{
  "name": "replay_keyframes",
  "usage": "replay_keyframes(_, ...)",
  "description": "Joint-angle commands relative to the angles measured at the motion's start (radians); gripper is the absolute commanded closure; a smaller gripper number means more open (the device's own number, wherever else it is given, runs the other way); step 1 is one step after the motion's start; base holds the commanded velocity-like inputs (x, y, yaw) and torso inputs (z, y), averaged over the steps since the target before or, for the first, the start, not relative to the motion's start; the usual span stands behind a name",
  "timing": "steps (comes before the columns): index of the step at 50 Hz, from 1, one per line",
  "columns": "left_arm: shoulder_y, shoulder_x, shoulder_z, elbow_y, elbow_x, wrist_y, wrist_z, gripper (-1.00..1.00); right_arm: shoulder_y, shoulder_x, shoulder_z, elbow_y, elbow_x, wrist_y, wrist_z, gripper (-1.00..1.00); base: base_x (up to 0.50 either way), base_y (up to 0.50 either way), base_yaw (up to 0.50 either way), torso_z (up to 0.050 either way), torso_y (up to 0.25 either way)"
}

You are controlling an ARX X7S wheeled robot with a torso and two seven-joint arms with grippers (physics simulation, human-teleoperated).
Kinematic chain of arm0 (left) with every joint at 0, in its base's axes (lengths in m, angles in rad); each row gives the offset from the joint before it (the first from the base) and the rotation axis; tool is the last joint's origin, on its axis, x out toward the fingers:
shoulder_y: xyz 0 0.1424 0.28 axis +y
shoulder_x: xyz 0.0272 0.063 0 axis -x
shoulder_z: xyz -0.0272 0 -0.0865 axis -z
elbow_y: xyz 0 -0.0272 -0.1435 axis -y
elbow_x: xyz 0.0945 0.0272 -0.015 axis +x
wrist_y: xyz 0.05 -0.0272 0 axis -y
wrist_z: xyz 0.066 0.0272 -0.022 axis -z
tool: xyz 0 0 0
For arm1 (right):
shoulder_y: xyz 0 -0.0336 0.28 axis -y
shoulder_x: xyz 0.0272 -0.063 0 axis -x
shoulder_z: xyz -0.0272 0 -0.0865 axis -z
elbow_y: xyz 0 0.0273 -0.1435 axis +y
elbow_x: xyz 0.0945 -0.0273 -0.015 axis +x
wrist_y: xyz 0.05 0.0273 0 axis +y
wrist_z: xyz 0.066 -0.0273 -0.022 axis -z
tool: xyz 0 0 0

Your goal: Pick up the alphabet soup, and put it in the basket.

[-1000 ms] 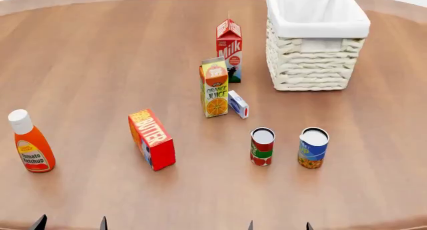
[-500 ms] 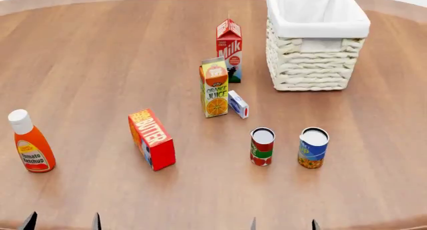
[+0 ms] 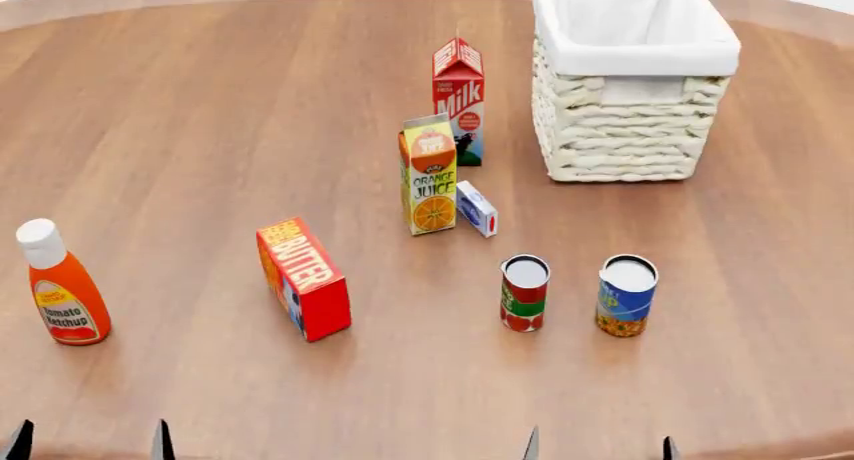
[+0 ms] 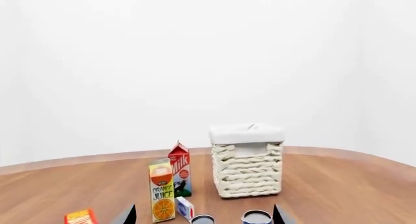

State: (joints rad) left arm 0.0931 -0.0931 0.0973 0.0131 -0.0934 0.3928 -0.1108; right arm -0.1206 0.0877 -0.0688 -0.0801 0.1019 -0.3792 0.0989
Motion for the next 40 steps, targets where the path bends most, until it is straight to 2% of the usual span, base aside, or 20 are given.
replay_keyframes(1,0.007,-0.013,0.009,-0.010,-0.022,0.066,-0.010,-1.00,0.003,0.008,-0.004,0.016,-0.001,-0.050,0.026,-1.00,0.00,0.00,0.00,0.000,0.000)
replay_keyframes(17,0.001,-0.027,0.023,-0.014,-0.032,0.075,-0.028,-1.00,0.015,0.028,-0.021,0.014,0.025,-0.012,0.050,-1.00,0.00,-0.03,0.00,0.000,0.000)
replay_keyframes(40,0.007,-0.046,0.047,-0.007,-0.037,0.085,-0.050,-1.00,0.027,0.049,-0.039,0.020,0.052,-0.001,0.072,-1.00,0.00,-0.26,0.00,0.000,0.000)
